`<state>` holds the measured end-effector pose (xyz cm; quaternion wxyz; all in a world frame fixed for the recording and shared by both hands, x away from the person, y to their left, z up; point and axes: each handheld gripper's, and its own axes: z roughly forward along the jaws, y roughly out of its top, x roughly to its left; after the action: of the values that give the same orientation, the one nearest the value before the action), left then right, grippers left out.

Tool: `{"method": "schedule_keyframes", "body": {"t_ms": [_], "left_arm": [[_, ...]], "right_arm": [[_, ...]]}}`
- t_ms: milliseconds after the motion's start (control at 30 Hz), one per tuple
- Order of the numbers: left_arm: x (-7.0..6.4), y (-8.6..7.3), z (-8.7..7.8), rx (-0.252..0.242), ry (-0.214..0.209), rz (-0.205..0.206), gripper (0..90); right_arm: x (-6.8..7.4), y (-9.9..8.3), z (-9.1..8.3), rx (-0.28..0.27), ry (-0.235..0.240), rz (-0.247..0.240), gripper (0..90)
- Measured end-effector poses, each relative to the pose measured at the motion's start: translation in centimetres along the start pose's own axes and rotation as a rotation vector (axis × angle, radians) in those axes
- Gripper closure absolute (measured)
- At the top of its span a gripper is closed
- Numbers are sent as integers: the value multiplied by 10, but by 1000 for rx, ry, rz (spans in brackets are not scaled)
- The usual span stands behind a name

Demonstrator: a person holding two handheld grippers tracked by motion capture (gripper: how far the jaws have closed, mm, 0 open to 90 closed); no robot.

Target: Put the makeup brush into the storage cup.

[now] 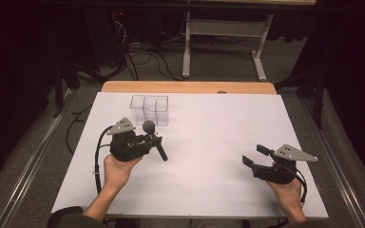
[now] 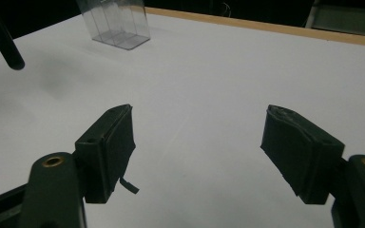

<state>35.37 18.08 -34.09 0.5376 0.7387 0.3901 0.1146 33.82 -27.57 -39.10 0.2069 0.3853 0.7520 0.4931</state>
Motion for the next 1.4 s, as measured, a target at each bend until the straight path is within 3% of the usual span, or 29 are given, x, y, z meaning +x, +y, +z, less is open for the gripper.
{"method": "schedule_keyframes", "body": {"t_ms": [200,767,1400], "left_arm": [[10,7,-4,-26,26,-14,698],[21,25,-7,-10,100,24,698],[34,47,2,-4,151,15,698]], "right_arm": [[0,-2,1,7,-12,8,284],[0,-4,2,19,-15,9,282],[-1,-5,1,25,-19,24,286]]}}
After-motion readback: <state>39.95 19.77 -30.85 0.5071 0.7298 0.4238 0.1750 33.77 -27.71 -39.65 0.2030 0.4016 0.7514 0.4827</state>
